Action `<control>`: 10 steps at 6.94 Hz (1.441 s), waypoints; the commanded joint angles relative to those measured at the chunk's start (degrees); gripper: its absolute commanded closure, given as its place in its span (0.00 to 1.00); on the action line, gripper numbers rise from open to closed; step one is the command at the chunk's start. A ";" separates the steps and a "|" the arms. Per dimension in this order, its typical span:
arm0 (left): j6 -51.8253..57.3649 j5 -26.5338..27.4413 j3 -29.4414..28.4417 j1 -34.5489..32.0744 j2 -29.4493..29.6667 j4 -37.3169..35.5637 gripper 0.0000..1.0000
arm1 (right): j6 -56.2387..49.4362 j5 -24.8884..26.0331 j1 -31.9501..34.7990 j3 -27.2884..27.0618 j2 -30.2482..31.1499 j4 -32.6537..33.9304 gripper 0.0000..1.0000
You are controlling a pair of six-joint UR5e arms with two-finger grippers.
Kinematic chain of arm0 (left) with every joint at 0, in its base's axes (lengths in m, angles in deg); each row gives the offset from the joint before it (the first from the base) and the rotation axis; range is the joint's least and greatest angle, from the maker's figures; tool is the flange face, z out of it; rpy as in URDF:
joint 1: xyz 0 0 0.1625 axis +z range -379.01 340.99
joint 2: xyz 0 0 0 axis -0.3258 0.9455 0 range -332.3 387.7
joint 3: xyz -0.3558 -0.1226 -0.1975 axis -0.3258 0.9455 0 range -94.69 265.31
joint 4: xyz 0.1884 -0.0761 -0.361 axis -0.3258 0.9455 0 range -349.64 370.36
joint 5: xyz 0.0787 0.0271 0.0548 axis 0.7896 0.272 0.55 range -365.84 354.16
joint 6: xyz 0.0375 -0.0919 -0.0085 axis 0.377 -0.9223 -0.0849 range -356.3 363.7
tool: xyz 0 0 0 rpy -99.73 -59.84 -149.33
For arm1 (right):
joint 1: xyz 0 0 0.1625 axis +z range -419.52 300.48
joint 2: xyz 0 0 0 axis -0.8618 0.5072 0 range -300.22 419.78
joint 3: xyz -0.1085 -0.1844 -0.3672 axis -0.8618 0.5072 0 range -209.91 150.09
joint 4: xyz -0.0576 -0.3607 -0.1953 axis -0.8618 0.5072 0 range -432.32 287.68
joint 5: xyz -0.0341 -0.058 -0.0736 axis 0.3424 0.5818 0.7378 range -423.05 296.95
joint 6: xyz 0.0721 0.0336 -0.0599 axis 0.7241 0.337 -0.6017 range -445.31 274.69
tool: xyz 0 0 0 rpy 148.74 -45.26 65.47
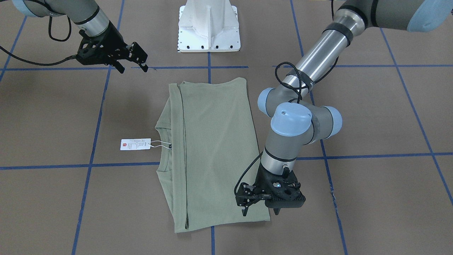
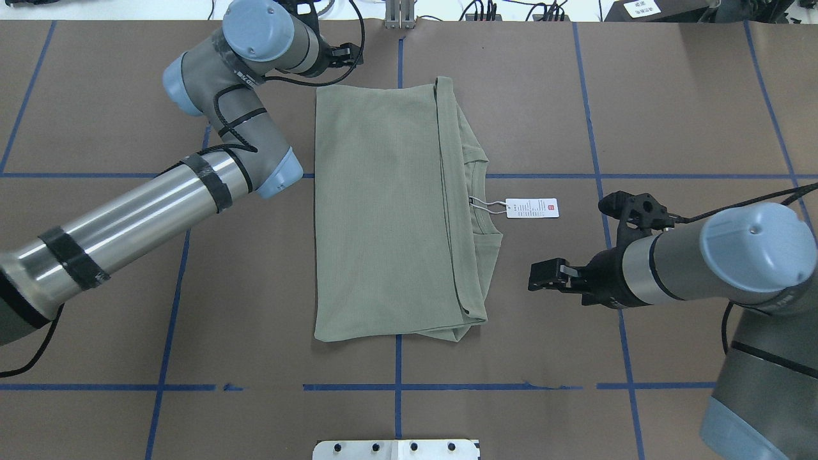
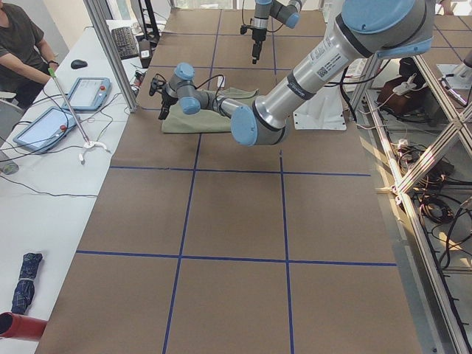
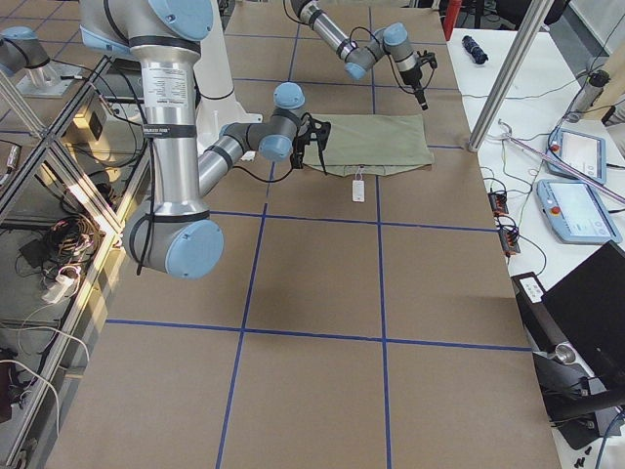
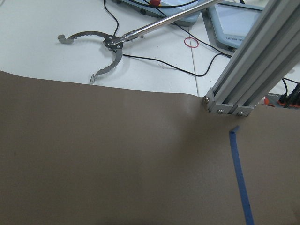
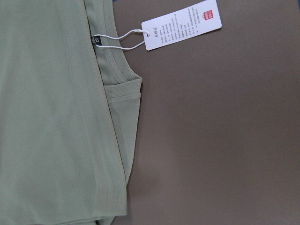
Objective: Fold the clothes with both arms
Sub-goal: 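Move the right gripper to the side edge by the tag while the left rises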
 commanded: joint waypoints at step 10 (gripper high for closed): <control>1.68 -7.10 45.62 4.69 -21.41 -23.89 0.00 | -17.46 8.09 -7.76 21.74 -25.92 25.48 0.00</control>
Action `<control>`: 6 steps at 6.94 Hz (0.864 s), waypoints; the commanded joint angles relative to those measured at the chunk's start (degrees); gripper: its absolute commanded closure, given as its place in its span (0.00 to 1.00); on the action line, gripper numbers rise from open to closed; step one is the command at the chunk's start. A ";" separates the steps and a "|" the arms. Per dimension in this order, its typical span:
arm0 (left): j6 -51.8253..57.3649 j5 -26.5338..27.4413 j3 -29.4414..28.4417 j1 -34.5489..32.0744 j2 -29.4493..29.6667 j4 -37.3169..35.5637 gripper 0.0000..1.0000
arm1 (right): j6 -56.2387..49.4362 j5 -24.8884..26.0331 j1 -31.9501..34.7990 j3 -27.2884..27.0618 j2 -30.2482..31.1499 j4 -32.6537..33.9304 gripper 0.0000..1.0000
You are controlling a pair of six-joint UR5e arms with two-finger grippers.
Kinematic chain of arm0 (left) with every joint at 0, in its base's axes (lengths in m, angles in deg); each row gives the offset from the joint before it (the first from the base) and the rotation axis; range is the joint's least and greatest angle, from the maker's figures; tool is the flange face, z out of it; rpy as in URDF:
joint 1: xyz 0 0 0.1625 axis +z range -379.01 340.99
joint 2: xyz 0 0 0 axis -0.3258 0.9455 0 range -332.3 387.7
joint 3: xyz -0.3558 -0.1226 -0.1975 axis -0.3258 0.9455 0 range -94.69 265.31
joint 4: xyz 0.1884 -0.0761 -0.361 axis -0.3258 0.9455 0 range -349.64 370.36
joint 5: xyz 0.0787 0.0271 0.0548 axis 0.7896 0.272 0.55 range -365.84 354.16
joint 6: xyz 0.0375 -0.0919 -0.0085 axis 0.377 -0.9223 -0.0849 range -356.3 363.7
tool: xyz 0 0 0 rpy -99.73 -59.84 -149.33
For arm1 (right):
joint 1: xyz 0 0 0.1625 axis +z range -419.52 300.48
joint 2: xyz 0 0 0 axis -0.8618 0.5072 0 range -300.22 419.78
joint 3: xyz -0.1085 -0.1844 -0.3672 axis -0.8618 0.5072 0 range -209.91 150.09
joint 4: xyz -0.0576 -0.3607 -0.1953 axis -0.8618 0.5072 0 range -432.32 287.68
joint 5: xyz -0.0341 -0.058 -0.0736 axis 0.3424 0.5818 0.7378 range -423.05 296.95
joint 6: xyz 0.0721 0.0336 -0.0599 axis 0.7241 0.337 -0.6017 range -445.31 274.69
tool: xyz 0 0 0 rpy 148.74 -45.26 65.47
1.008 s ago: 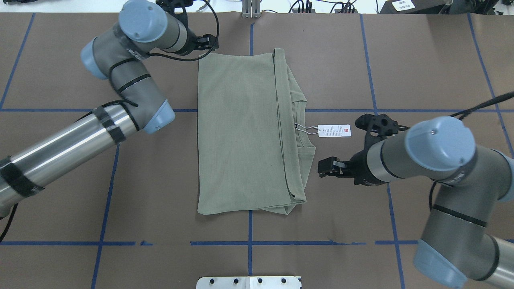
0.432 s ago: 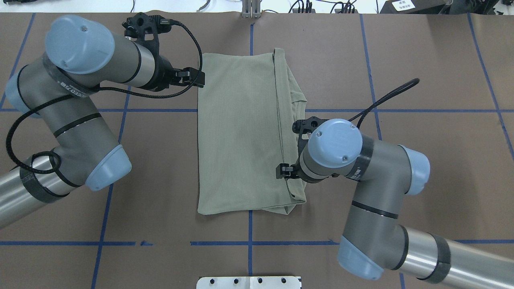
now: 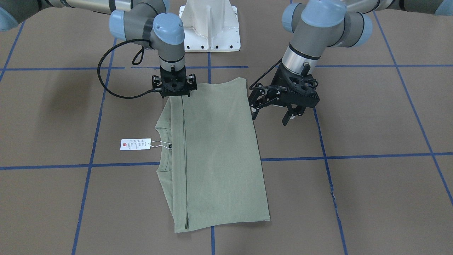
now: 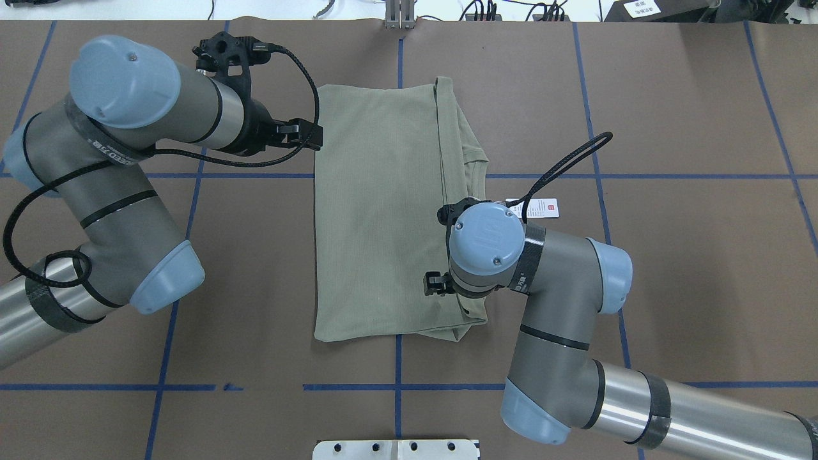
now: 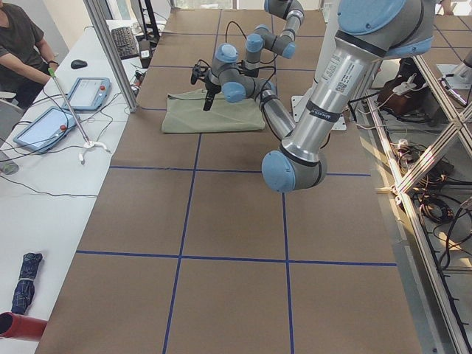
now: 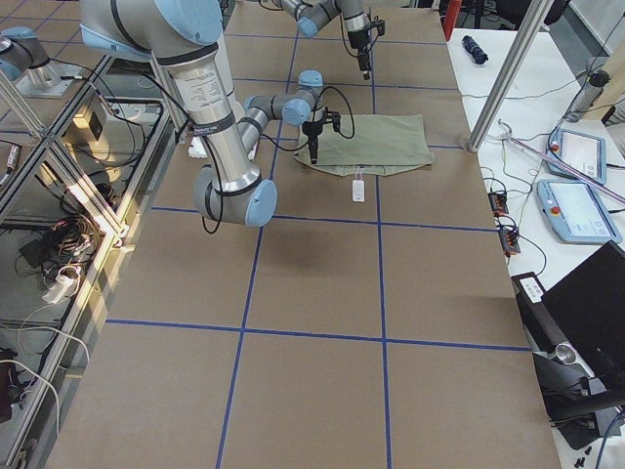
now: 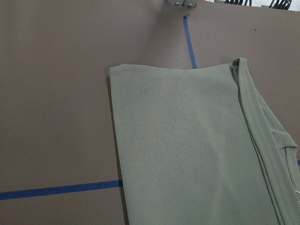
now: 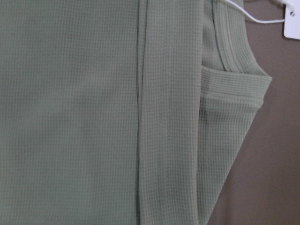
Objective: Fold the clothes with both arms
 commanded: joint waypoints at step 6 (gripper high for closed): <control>-0.77 -0.06 -0.11 0.71 0.32 0.13 0.00 | -5.37 -0.21 0.78 -3.26 3.63 4.94 0.00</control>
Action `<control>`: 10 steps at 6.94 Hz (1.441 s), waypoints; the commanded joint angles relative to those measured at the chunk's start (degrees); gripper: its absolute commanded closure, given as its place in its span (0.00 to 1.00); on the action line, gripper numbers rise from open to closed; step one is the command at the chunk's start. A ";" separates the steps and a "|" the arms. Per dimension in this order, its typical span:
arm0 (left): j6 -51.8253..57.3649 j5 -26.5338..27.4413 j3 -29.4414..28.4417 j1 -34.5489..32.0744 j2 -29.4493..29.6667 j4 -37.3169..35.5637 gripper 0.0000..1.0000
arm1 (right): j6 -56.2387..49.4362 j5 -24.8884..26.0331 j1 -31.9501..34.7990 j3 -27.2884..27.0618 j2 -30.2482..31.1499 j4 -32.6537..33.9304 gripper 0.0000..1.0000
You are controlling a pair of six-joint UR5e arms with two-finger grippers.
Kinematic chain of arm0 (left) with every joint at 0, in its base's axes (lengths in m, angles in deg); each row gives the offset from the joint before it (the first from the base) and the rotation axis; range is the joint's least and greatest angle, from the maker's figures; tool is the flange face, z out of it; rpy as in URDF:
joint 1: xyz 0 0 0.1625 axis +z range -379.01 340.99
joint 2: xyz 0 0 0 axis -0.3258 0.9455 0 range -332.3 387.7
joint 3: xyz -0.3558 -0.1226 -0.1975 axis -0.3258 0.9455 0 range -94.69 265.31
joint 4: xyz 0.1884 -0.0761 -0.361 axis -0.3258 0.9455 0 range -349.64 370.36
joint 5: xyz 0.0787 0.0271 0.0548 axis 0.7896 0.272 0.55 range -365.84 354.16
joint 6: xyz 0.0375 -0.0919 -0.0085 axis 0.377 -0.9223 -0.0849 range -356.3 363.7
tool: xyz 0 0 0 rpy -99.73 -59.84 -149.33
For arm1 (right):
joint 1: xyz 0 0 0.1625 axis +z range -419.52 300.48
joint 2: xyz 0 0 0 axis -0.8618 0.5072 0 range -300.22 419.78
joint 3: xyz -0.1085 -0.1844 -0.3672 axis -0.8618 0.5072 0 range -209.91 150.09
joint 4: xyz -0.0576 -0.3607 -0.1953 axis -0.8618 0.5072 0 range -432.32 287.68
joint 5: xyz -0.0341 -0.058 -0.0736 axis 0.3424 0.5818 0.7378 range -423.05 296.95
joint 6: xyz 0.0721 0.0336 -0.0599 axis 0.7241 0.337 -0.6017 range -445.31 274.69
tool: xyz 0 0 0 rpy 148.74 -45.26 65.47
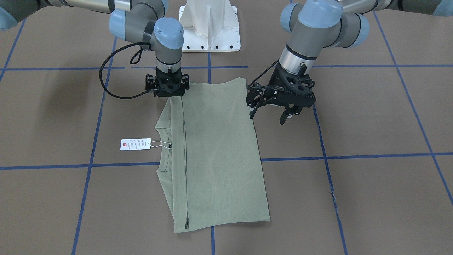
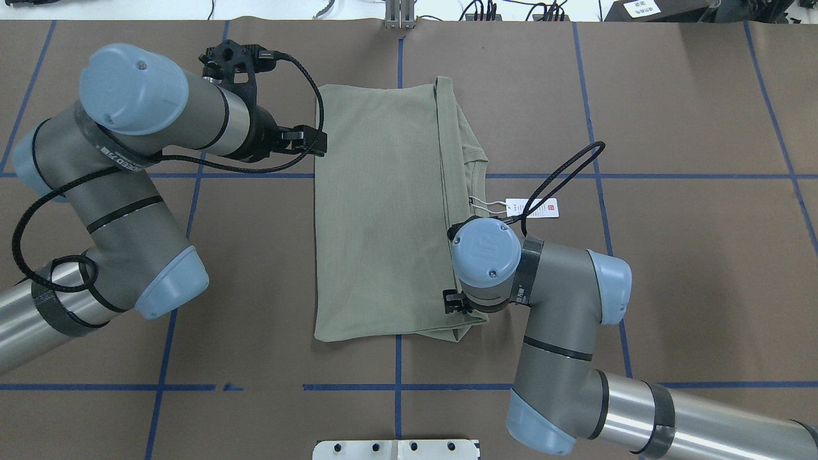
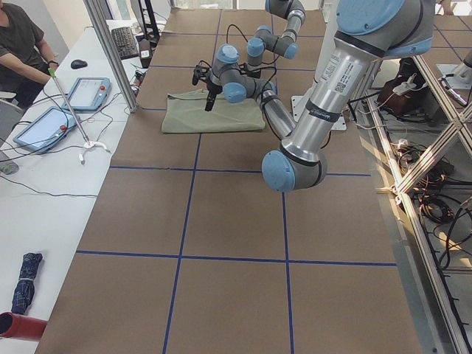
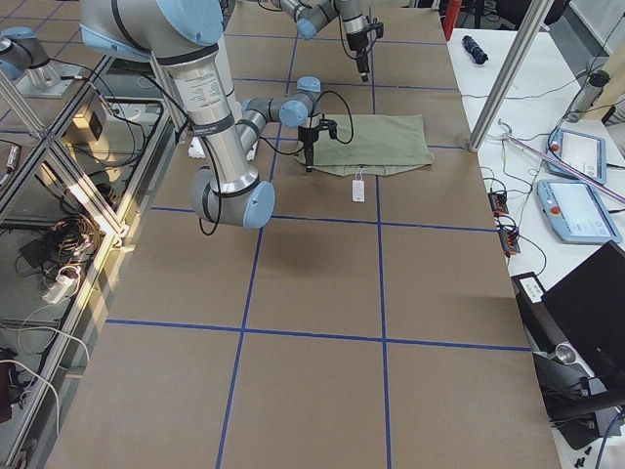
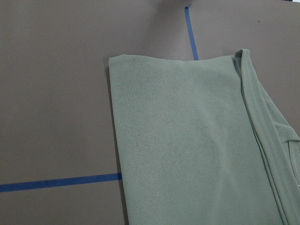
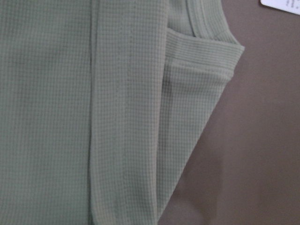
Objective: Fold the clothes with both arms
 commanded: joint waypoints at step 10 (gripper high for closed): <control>-0.19 0.06 0.00 1.36 -0.05 0.88 0.00 | -6.72 0.09 4.08 -0.53 -1.86 -0.68 0.00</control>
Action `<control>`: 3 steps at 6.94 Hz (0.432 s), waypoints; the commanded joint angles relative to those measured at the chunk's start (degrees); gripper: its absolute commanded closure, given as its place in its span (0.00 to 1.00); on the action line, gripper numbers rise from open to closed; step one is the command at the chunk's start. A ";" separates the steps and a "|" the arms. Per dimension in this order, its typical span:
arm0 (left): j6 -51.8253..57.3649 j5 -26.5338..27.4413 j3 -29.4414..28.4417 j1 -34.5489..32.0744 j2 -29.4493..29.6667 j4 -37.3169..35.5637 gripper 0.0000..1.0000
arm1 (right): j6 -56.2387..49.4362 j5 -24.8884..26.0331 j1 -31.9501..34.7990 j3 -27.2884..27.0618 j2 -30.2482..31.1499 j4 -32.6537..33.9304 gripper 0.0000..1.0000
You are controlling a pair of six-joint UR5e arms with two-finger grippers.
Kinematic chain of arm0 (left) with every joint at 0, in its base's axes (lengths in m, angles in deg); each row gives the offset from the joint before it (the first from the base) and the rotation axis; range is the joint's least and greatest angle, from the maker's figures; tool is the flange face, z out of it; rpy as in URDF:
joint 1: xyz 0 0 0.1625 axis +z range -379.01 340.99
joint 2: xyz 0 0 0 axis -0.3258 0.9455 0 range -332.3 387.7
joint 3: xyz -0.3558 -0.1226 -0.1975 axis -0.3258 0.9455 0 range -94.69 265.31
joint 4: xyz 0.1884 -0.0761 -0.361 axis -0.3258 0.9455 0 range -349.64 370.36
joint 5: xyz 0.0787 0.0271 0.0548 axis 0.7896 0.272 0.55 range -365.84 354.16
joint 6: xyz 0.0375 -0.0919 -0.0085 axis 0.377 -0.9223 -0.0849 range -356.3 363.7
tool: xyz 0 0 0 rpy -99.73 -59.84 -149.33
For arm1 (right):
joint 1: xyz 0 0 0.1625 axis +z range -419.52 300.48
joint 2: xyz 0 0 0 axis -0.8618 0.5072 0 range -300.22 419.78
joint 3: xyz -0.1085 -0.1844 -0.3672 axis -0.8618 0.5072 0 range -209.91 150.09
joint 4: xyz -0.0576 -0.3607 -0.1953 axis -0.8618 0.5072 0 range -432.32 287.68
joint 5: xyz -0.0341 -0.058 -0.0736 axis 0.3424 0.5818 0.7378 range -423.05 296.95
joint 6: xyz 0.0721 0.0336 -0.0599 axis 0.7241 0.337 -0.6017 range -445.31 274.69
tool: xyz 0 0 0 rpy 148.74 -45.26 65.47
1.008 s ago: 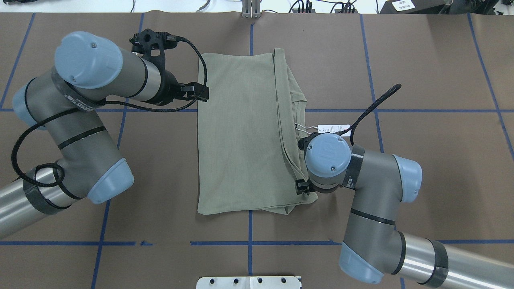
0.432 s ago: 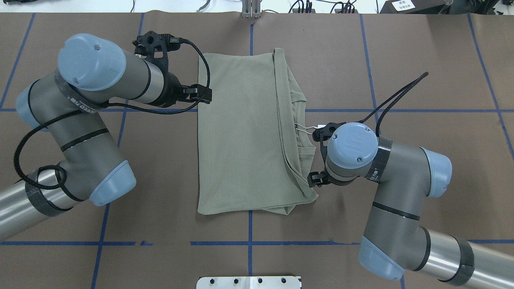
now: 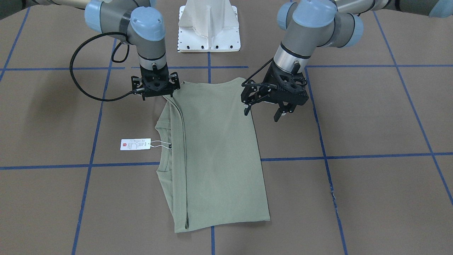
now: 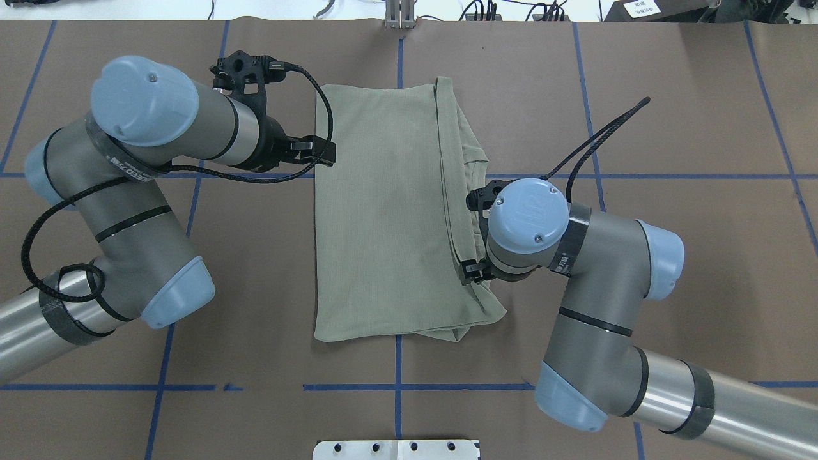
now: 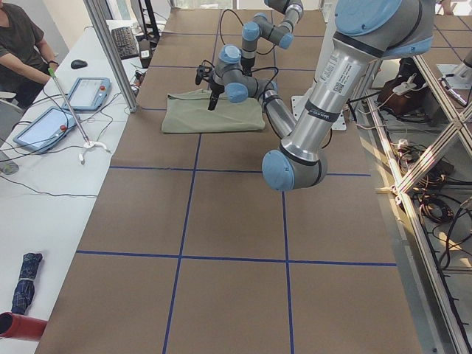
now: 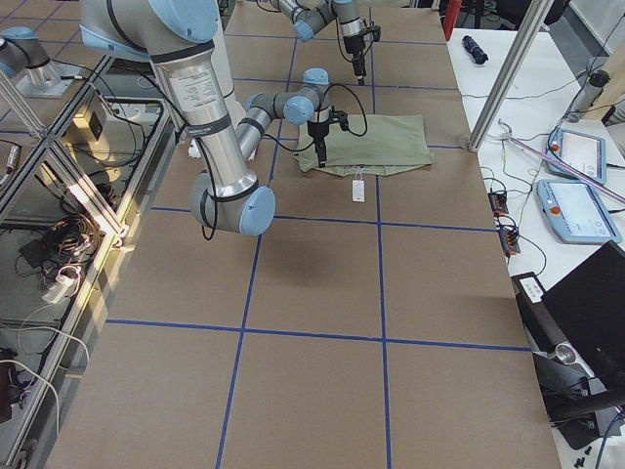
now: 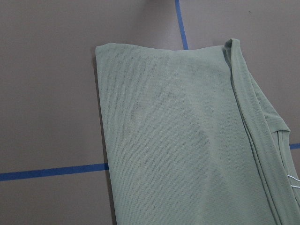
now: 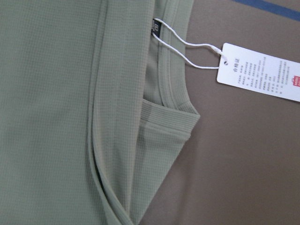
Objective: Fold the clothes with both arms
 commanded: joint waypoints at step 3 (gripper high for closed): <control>0.05 0.00 -0.06 0.00 -0.17 0.21 0.00 | -1.84 0.20 -0.21 9.07 -5.04 -0.83 0.00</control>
